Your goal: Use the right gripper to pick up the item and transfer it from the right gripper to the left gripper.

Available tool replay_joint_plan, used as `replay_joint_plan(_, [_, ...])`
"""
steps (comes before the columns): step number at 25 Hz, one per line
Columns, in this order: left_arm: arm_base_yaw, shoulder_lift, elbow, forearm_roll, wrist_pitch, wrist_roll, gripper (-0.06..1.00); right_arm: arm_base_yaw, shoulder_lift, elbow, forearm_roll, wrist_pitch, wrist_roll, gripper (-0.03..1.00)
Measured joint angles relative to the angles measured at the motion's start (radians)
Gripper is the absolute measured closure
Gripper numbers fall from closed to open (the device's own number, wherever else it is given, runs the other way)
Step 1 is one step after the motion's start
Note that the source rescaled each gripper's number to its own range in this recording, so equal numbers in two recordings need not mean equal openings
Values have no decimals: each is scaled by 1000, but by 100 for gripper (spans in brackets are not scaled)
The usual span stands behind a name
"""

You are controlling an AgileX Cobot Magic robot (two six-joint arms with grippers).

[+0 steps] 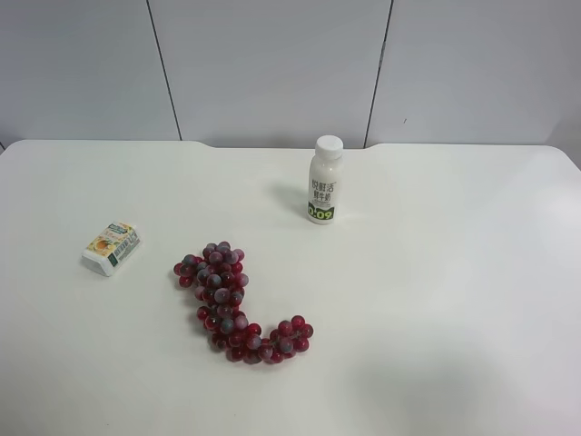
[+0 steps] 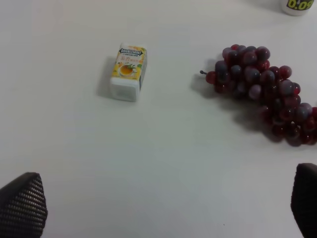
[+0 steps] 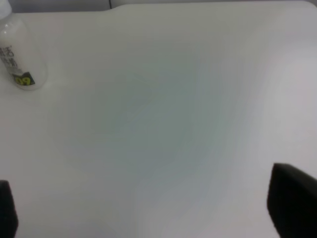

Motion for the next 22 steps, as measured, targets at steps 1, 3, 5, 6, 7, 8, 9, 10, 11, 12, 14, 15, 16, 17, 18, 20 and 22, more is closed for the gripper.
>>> replay_joint_plan(1, [0, 0, 8, 0, -14, -1, -6, 0, 0, 0, 0, 0, 0, -3])
replay_joint_plan(3, [0, 0, 34, -1, -52, -10, -6, 0, 0, 0, 0, 0, 0, -3])
replay_joint_plan(5, [0, 0, 73, 0, -91, -16, -6, 0, 0, 0, 0, 0, 0, -3])
replay_joint_plan(6, [0, 0, 87, 0, -108, -18, -6, 0, 0, 0, 0, 0, 0, -3])
replay_joint_plan(7, [0, 0, 99, 3, -124, -20, -6, 0, 0, 0, 0, 0, 0, -3])
replay_joint_plan(8, [0, 0, 104, 5, -133, -22, -6, 0, 0, 0, 0, 0, 0, -3])
replay_joint_plan(9, [0, 0, 105, 6, -138, -24, -6, 0, 0, 0, 0, 0, 0, -3])
replay_joint_plan(10, [0, 0, 105, 6, -144, -26, -6, 0, 0, 0, 0, 0, 0, -3])
replay_joint_plan(11, [0, 0, 105, 6, -147, -27, -6, 0, 0, 0, 0, 0, 0, -3])
replay_joint_plan(12, [0, 0, 105, 6, -147, -30, -6, 0, 0, 0, 0, 0, 0, -3])
replay_joint_plan(14, [0, 0, 105, 6, -147, -30, -6, 0, 0, 0, 0, 0, 0, -3])
replay_joint_plan(15, [0, 0, 105, 6, -147, -30, -6, 0, 0, 0, 0, 0, 0, -3])
replay_joint_plan(16, [0, 0, 105, 6, -147, -30, -6, 0, 0, 0, 0, 0, 0, -3])
replay_joint_plan(17, [0, 0, 105, 6, -147, -30, -6, 0, 0, 0, 0, 0, 0, -3])
replay_joint_plan(18, [0, 0, 105, 6, -147, -30, -6, 0, 0, 0, 0, 0, 0, -3])
replay_joint_plan(20, [0, 0, 105, 6, -147, -30, -6, 0, 0, 0, 0, 0, 0, -3])
replay_joint_plan(22, [0, 0, 105, 6, -147, -30, -6, 0, 0, 0, 0, 0, 0, -3])
